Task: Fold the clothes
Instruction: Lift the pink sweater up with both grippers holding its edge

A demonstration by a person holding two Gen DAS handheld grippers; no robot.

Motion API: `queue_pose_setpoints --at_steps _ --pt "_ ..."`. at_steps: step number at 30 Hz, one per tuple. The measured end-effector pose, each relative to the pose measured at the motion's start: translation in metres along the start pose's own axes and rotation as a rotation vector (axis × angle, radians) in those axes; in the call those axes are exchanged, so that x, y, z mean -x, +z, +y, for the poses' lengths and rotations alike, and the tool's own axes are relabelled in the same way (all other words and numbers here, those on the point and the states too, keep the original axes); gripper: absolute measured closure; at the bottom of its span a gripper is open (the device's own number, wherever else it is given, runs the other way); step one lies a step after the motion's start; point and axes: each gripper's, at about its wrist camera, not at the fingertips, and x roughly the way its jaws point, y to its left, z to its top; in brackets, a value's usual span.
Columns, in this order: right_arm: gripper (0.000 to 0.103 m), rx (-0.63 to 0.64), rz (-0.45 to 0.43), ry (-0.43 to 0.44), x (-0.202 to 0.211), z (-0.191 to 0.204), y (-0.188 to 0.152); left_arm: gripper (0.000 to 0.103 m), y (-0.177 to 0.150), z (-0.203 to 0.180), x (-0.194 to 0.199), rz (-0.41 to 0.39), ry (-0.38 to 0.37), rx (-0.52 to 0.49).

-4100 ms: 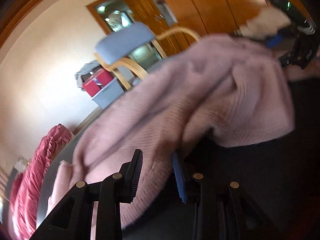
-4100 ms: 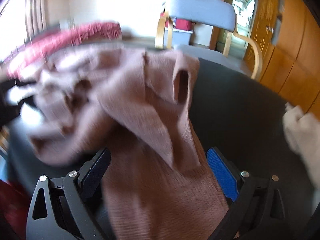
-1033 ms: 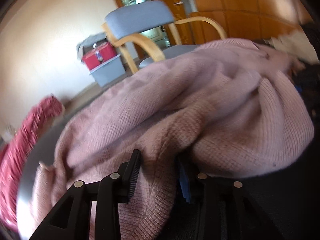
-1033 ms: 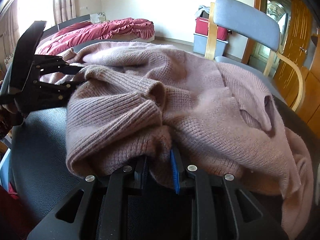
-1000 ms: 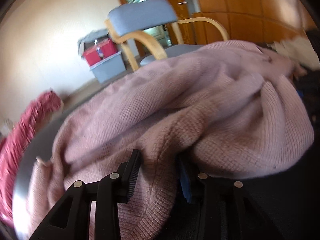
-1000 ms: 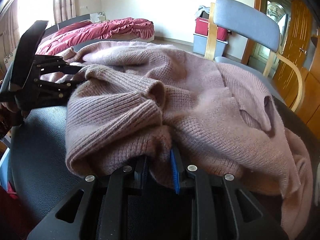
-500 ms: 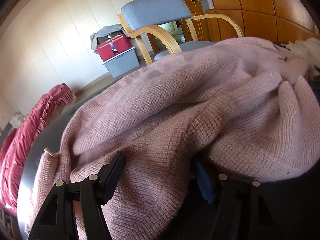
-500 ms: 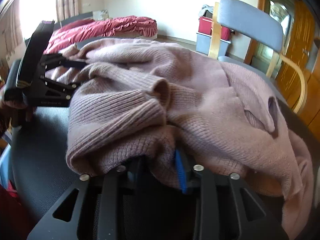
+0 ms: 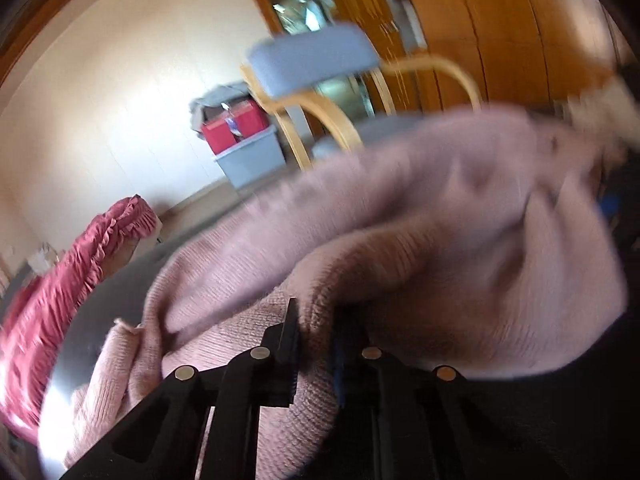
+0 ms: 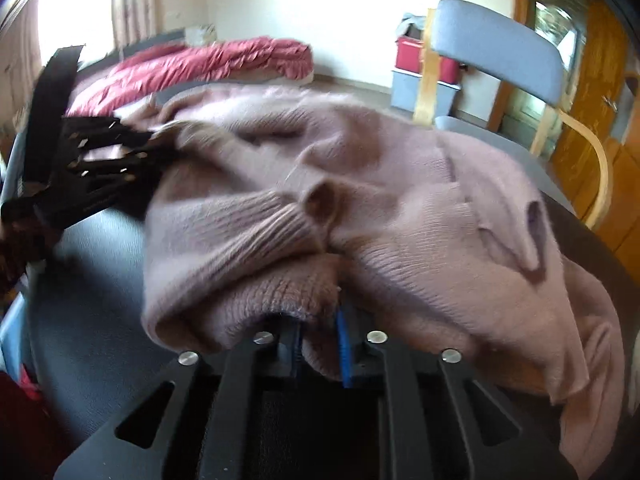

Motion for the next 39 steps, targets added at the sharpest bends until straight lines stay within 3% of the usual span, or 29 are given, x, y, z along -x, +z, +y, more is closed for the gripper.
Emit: queue_pose_setpoints --at_steps 6,13,27,36,39 --pt "0.09 -0.237 -0.172 0.108 0.031 -0.029 0.009 0.094 0.029 0.021 0.047 -0.189 0.007 0.103" --pt "0.09 -0.395 -0.409 0.127 0.077 -0.051 0.04 0.094 0.063 0.034 0.096 -0.353 -0.017 0.163" --pt "0.09 -0.283 -0.692 0.244 0.195 -0.02 0.119 0.094 0.142 0.048 0.211 -0.713 -0.07 0.227" --pt "0.09 -0.168 -0.898 0.273 0.291 0.022 0.155 0.094 0.193 0.037 0.302 -0.934 -0.033 0.151" --pt "0.09 -0.145 -0.946 0.297 0.321 0.031 0.165 0.094 0.209 0.041 0.336 -0.996 -0.052 0.17"
